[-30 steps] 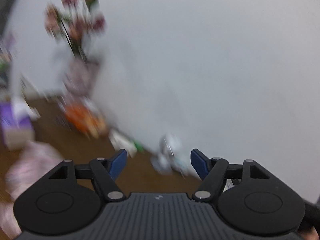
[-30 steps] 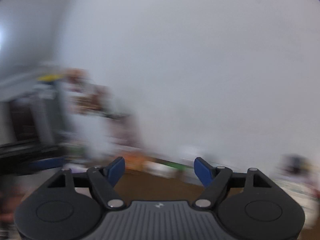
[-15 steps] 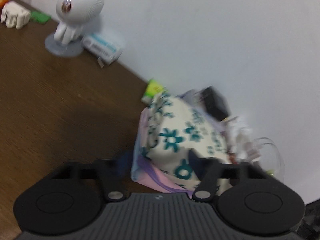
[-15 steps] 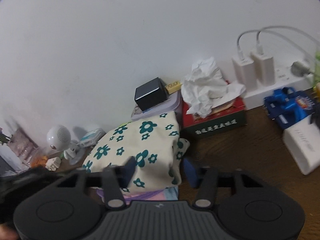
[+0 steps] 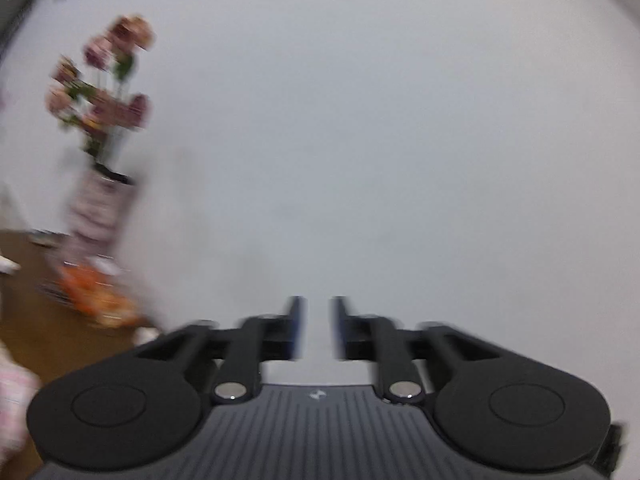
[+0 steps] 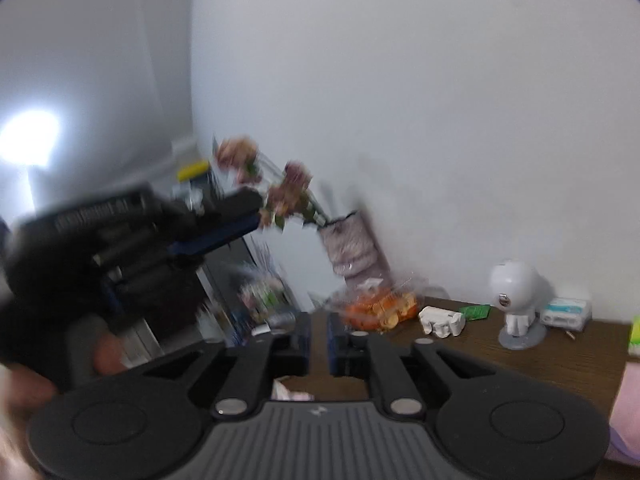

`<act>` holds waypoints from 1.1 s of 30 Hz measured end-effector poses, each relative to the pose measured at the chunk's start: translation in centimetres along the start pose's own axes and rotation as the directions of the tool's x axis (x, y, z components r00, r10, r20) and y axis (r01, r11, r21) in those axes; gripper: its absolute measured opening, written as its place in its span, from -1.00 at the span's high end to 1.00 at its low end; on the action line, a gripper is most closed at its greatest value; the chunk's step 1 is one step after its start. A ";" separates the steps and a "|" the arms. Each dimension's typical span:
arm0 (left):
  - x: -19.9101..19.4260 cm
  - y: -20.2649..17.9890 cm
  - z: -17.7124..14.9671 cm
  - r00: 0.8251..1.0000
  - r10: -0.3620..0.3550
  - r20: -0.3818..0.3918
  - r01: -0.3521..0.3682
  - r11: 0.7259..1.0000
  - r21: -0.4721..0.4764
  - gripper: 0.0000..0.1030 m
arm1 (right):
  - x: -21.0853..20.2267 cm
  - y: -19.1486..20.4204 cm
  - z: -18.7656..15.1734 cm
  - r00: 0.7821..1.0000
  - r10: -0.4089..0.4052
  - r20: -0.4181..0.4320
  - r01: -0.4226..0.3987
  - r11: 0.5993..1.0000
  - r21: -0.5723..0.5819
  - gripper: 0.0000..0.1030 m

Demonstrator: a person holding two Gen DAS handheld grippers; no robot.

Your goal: Fold clothes

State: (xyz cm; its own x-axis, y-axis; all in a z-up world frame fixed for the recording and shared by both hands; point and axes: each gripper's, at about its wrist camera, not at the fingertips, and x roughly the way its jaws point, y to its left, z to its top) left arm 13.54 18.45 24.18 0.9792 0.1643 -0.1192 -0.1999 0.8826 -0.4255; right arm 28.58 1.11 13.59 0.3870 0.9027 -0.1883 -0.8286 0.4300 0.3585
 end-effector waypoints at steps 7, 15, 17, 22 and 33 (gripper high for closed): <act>7.0 0.5 -10.0 0.881 -0.135 -0.453 0.097 0.990 -0.106 -0.43 | -5.4 -12.9 -4.0 0.772 -0.624 -0.122 0.635 0.767 0.095 -0.36; 14.9 -5.9 -22.4 0.753 -0.139 -0.643 0.164 0.986 -0.022 -0.44 | -7.3 -23.6 -10.3 0.691 -0.654 -0.308 0.721 0.603 0.340 0.91; 16.4 -5.0 -22.3 0.739 -0.145 -0.658 0.116 0.989 -0.088 -0.44 | -7.5 -22.7 -10.3 0.732 -0.627 -0.267 0.680 0.647 0.345 0.96; 14.7 -3.8 -23.2 0.687 -0.146 -0.712 0.147 0.987 -0.061 -0.15 | -12.8 -14.5 -7.3 0.863 -0.499 -0.080 0.500 0.818 0.285 0.97; 5.0 6.9 -17.6 0.799 0.062 -0.598 0.005 0.994 0.110 0.42 | -24.1 4.2 -2.4 0.936 -0.336 0.103 0.326 0.940 0.099 0.97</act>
State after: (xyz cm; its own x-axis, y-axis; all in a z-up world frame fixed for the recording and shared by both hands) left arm 16.40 17.63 4.88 0.7487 -0.0771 -0.6584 -0.1900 0.9265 -0.3247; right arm 14.76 -18.91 17.41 0.6824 0.7024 -0.2025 -0.6124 0.7006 0.3662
